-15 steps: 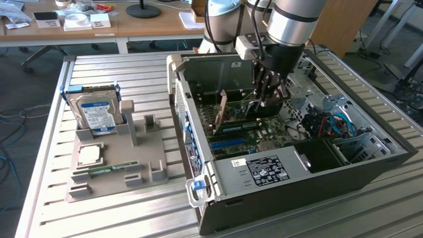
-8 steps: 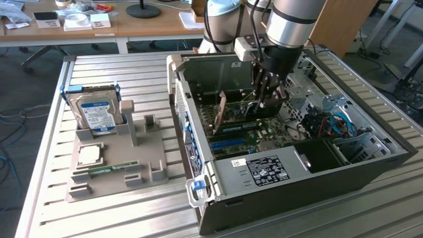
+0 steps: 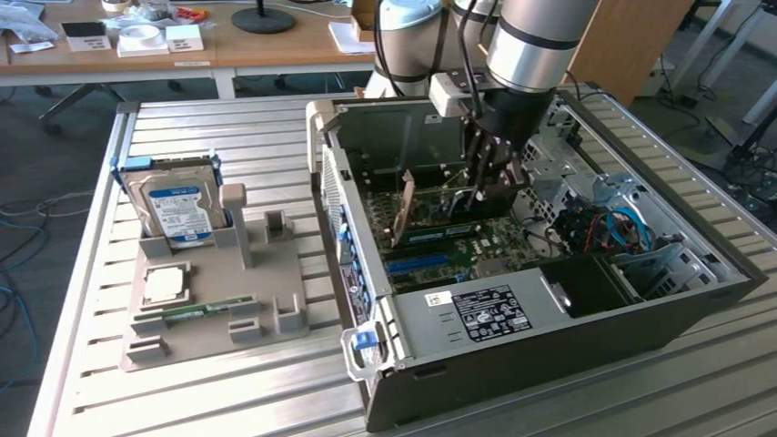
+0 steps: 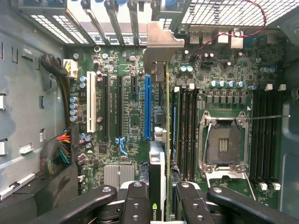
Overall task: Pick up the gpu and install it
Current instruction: 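Insert the gpu into the slot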
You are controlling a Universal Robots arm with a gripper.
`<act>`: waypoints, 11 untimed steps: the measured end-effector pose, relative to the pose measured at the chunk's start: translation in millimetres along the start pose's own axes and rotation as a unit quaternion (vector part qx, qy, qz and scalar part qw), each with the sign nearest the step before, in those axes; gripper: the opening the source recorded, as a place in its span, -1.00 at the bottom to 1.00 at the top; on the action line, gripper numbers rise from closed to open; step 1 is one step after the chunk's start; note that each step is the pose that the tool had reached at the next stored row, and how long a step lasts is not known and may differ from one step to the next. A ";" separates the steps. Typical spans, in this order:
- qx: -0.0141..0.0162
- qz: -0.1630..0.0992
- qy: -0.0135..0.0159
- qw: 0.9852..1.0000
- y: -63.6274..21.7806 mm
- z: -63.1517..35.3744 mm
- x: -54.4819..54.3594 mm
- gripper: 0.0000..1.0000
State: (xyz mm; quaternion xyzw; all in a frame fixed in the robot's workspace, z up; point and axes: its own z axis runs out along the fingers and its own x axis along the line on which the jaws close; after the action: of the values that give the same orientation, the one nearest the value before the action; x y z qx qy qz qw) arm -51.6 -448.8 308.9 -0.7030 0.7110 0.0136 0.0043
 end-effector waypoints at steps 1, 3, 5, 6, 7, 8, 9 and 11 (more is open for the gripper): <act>0.000 0.000 0.000 1.000 0.0 0.1 0.0 -0.47; 0.000 0.000 0.000 1.000 0.2 1.2 0.0 -0.47; 0.000 0.000 0.000 1.000 0.4 2.3 0.0 -0.47; 0.000 0.000 0.000 1.000 0.4 2.6 0.1 -0.47; 0.000 0.000 0.000 1.000 0.4 2.5 0.1 -0.47; 0.000 0.000 0.000 1.000 0.4 2.5 0.1 -0.47; 0.000 0.000 0.000 1.000 0.5 2.6 0.1 -0.47; 0.000 0.000 0.000 1.000 0.4 2.7 0.1 -0.47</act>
State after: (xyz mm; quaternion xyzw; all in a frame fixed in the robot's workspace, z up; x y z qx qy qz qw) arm -52.0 -448.8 306.2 -0.7031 0.7110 0.0137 0.0044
